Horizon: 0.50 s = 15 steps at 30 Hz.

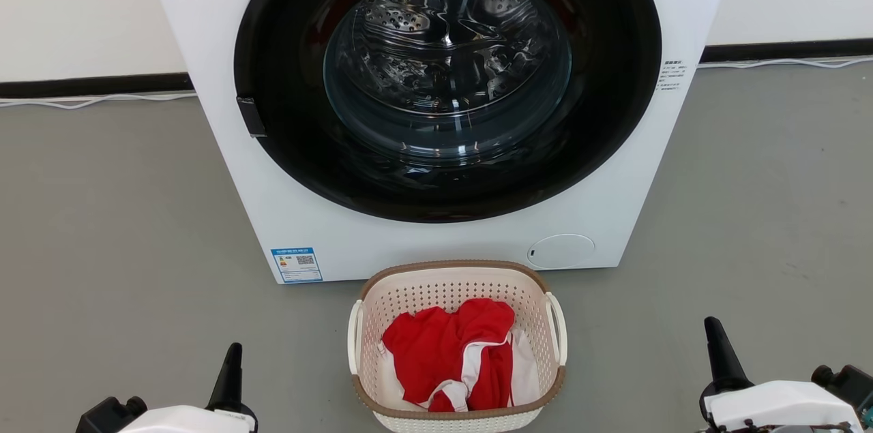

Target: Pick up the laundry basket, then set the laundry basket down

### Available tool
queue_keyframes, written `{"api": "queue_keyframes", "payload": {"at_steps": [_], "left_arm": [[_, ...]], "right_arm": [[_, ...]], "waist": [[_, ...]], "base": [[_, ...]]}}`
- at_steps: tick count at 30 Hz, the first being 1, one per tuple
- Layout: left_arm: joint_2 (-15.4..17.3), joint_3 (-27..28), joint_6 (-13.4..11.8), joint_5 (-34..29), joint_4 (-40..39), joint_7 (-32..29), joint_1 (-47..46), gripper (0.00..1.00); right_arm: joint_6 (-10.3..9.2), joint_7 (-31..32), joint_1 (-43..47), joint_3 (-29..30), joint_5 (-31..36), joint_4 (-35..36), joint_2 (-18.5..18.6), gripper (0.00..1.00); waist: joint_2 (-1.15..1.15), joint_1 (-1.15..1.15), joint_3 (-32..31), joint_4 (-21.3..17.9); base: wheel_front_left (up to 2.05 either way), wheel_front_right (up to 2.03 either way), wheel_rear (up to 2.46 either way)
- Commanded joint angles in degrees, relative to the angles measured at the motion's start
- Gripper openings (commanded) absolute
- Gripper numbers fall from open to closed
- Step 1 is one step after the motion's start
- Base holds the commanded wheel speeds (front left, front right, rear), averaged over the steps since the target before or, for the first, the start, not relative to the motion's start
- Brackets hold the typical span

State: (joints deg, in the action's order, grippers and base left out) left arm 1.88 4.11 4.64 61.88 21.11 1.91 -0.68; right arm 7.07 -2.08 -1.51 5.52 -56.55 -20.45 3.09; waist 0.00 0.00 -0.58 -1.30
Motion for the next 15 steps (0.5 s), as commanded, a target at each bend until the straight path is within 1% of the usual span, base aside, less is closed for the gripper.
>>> {"api": "queue_keyframes", "payload": {"at_steps": [1,15], "left_arm": [[0.62,1.26,0.58,1.94,-1.85,-0.39,-2.94,0.0],[0.72,1.57,1.2,9.66,-3.26,-2.57,-3.64,0.0]], "right_arm": [[0.26,0.68,-3.24,-0.5,-2.07,2.15,0.39,0.0],[0.31,2.84,-3.63,-0.09,-11.21,3.32,0.22,0.0]], "waist": [[0.0,0.0,0.02,0.04],[0.0,0.0,0.22,0.39]], "base": [[0.0,0.0,0.0],[0.0,0.0,0.0]]}}
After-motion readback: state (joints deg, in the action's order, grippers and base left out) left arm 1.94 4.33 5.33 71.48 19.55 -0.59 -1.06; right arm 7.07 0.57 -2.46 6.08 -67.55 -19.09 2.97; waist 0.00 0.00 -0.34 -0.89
